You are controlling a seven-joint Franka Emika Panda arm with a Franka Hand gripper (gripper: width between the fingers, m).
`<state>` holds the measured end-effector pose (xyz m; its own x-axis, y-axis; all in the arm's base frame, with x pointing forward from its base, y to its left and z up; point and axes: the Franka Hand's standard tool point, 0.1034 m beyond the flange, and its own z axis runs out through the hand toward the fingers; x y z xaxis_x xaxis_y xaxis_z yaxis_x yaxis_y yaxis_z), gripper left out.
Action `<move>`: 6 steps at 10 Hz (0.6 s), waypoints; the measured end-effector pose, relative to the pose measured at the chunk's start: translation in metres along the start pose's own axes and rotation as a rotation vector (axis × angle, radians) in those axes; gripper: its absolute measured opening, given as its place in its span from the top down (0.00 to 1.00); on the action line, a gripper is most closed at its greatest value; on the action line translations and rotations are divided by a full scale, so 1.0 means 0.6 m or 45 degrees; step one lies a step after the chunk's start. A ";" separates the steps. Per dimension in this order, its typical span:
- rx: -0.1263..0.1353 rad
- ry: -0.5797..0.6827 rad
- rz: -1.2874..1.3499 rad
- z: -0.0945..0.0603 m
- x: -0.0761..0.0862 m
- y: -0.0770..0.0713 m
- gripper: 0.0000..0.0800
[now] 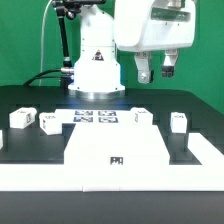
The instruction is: Assemble one leg
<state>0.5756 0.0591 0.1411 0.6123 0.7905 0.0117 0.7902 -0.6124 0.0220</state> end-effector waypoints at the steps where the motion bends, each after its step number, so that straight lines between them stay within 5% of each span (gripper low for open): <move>1: 0.000 0.000 0.000 0.000 0.000 0.000 0.19; 6: 0.001 -0.001 0.000 0.001 0.000 0.000 0.19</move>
Offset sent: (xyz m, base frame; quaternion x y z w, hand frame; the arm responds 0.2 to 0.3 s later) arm 0.0000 0.0000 0.0000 0.0000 0.0000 0.0000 1.0000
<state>0.5753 0.0591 0.1403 0.6126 0.7903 0.0108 0.7900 -0.6127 0.0208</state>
